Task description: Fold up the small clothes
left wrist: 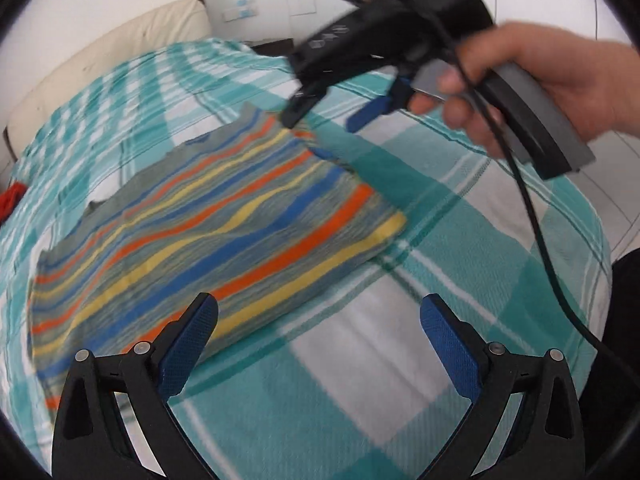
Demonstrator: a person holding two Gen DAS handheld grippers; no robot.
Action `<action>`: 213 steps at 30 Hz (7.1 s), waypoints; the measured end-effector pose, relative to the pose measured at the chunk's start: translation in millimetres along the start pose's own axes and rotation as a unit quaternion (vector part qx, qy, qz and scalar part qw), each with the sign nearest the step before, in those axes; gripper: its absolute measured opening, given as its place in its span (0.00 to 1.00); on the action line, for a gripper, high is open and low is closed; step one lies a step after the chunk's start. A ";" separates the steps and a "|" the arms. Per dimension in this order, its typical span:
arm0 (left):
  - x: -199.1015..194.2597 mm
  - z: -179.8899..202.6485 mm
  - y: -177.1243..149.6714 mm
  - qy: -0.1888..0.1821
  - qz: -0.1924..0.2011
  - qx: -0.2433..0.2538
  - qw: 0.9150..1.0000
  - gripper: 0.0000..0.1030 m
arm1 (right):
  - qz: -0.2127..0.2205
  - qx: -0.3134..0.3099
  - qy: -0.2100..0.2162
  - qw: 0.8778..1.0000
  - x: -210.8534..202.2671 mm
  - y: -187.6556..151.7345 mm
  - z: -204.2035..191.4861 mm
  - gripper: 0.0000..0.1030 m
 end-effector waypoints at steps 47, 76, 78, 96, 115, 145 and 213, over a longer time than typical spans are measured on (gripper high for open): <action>-32.5 -283.9 -150.6 0.061 -0.091 -0.402 0.909 0.09 | -0.086 -0.268 0.030 0.959 115.8 -99.6 -242.2 0.49; -62.0 -205.0 -207.4 0.154 -0.107 -0.327 0.926 1.00 | 0.080 -0.145 -0.110 0.980 68.4 -221.0 -178.8 0.99; -60.8 -205.0 -209.2 0.155 -0.106 -0.329 0.926 0.99 | 0.077 -0.157 -0.120 0.977 73.5 -221.7 -181.5 1.00; -56.4 -198.8 -210.7 0.174 -0.107 -0.314 0.927 0.99 | 0.075 -0.161 -0.157 0.972 83.2 -228.4 -179.4 1.00; -58.6 -195.6 -212.3 0.179 -0.093 -0.311 0.929 0.99 | 0.071 -0.162 -0.168 0.970 84.3 -229.5 -181.8 1.00; -60.4 -305.7 -54.4 0.018 -0.015 -0.313 0.949 0.14 | 0.065 -0.142 0.026 0.987 99.0 -9.5 -252.8 0.23; -226.3 -159.5 -56.0 0.195 -0.019 -0.255 0.947 1.00 | 0.110 -0.095 -0.238 0.960 -108.5 -156.6 -275.7 1.00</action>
Point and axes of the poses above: each gripper's, at about its wrist camera, not at the fingertips, and x roughly the way its jaws point, z to its right, y to its top, the point moved 1 cm from there along x, roughly the way its jaws point, and after that the axes turned 6 degrees about -z, right-handed, at the moved point
